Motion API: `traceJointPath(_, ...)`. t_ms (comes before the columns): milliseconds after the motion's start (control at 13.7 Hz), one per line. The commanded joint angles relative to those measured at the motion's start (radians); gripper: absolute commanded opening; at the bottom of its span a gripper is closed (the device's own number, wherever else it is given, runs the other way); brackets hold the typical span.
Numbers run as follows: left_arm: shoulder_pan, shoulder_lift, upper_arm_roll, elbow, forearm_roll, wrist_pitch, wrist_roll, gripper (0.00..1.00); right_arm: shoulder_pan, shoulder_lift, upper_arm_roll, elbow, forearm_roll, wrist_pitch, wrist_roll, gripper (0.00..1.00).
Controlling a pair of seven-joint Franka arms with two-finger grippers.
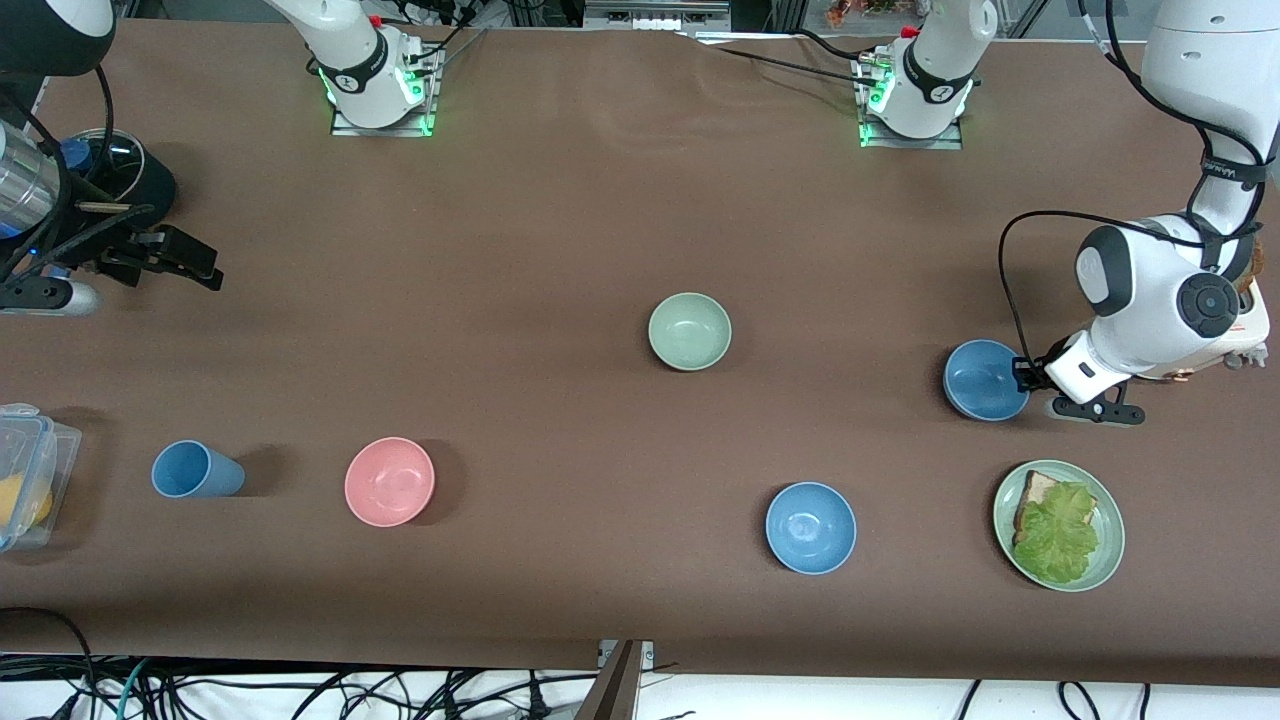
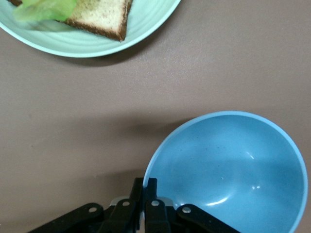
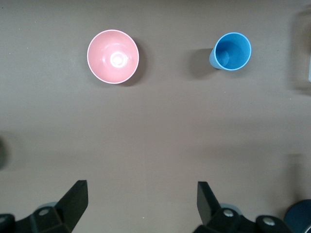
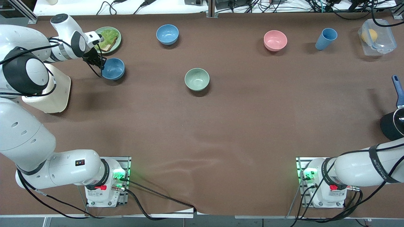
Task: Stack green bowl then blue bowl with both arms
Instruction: 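Close the left gripper on the blue bowl rim and lift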
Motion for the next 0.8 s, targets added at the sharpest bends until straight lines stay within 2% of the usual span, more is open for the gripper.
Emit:
traceJointPath(0,0.005,-0.034,-0.006,0.017,0.013,-0.079,0.007,0.0,-0.001,-0.001,0.003,0.006,-0.006,0.003,0.002,0.99)
traceJointPath(146,-0.009,-0.071,-0.012,0.055,0.006,-0.187,-0.005,0.0,-0.001,-0.001,0.003,0.004,-0.005,-0.002,0.002,0.99)
traceJointPath(365,-0.009,-0.12,-0.08,0.091,-0.046,-0.316,-0.051,0.0,-0.001,-0.001,0.003,0.006,-0.005,-0.002,0.002,0.99)
traceJointPath(584,-0.009,-0.177,-0.21,0.118,-0.063,-0.417,-0.233,0.0,-0.001,-0.001,0.003,0.004,-0.005,-0.003,0.002,0.99)
traceJointPath(730,-0.008,-0.189,-0.316,0.12,-0.064,-0.434,-0.371,0.0,-0.001,-0.001,0.003,0.004,-0.005,-0.003,0.002,0.99)
